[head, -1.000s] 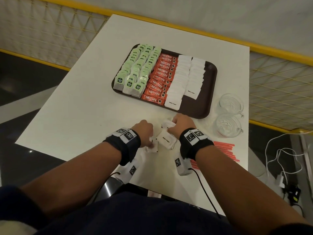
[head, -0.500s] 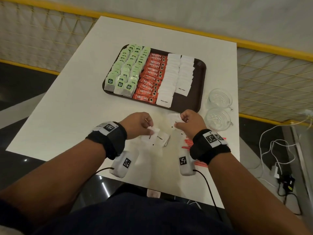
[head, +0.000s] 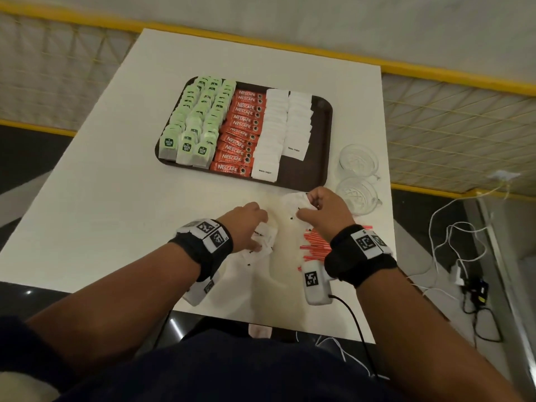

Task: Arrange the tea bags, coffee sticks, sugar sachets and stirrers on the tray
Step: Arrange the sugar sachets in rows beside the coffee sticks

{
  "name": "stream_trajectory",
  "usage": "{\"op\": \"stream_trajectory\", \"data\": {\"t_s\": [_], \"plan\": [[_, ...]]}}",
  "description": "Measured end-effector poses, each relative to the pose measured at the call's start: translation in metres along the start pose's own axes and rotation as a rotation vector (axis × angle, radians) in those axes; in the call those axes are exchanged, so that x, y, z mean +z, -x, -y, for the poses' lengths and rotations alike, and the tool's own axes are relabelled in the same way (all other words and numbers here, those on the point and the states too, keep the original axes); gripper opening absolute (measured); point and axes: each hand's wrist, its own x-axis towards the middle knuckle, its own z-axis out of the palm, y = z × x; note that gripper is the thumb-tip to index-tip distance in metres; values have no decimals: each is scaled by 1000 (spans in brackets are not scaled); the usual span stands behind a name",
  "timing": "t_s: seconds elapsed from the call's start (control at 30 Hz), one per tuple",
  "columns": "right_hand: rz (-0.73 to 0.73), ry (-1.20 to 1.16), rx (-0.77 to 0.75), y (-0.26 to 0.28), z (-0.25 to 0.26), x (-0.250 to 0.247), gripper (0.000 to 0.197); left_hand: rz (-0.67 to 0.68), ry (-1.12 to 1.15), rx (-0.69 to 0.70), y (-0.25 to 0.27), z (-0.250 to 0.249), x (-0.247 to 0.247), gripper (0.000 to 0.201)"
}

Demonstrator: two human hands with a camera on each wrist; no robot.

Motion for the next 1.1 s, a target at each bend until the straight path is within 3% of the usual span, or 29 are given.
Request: {"op": "stream_trajectory", "data": {"t_s": [0.33, 0.4, 0.57, 0.67, 0.83, 0.93, 1.1], "plan": [[94, -22, -41, 2, 11, 1, 21, -10, -32, 4, -11, 2, -2, 45], [126, -49, -50, -1, 15, 2, 23, -52, 155, -26, -12, 6, -3, 38], [245, -139, -40, -9, 25, 5, 23, -198, 752, -168, -6, 25, -22, 48], [308, -200, -18, -15, 36, 12, 24, -91, 1113, -138, -1, 27, -41, 34], [345, -256, 17, -34, 53, 27, 26, 109, 1727, -149, 1, 32, -69, 35], [322, -277, 44, -48, 61, 32, 26, 126, 1741, -112, -6, 38, -78, 40], [150, -284, 154, -69, 67, 38, 38, -18, 1646, -65, -25, 46, -91, 45]]}}
